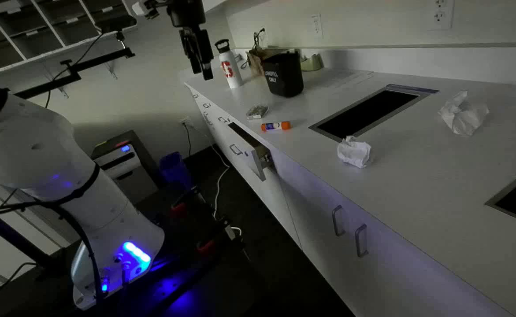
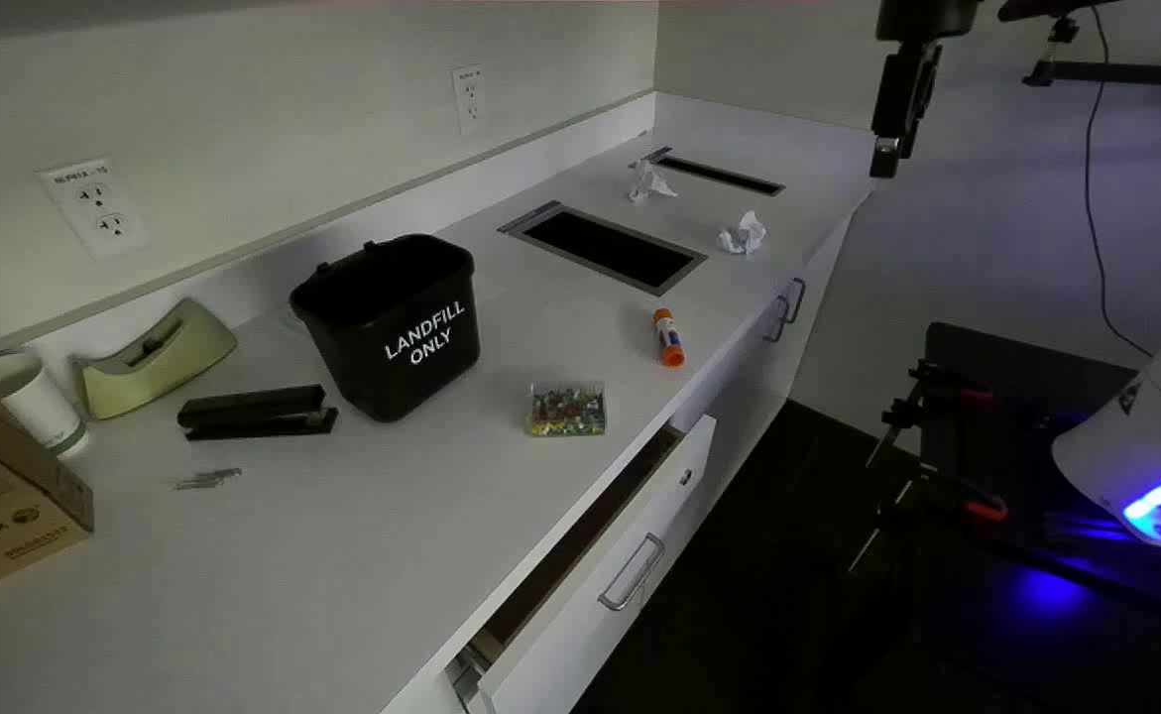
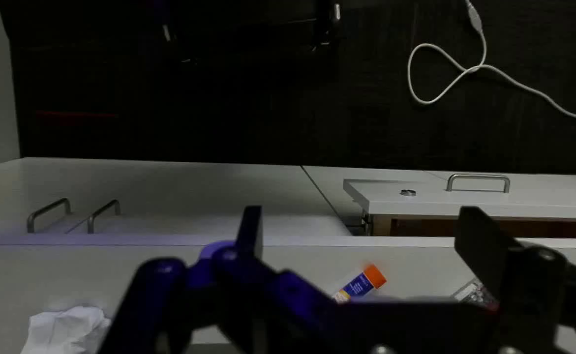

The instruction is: Put the paper closest to you in the black bin

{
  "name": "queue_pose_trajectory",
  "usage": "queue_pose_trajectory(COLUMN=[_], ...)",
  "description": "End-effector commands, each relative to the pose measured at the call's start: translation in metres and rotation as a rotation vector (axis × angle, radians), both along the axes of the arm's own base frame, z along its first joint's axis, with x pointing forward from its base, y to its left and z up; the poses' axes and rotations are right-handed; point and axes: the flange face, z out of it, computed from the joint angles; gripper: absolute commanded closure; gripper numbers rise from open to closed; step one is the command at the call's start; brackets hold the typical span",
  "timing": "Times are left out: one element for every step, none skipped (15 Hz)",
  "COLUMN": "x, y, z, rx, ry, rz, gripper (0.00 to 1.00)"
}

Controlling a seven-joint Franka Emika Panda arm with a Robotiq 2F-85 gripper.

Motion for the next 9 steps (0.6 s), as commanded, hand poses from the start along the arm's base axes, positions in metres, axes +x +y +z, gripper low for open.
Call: queue_pose_trajectory(x=[0.000, 0.000, 0.000, 0.000, 0.000, 0.000, 0.003, 0.009, 0.013], y=[0.000, 0.000, 0.000, 0.000, 0.000, 0.000, -0.004, -0.012, -0.022], z=[0.000, 0.000, 0.000, 0.000, 0.000, 0.000, 0.003, 0.007, 0.010], rx=[0.000, 0.000, 0.000, 0.000, 0.000, 0.000, -0.001, 0.003, 0.001], ry=[0.001, 0.001, 0.001, 0.001, 0.001, 0.001, -0.004, -0.011, -0.020], rz=[0.000, 0.000, 0.000, 0.000, 0.000, 0.000, -0.008, -0.041, -0.077], gripper=[0.00, 0.00, 0.00, 0.00, 0.00, 0.00, 0.00, 0.00, 0.00])
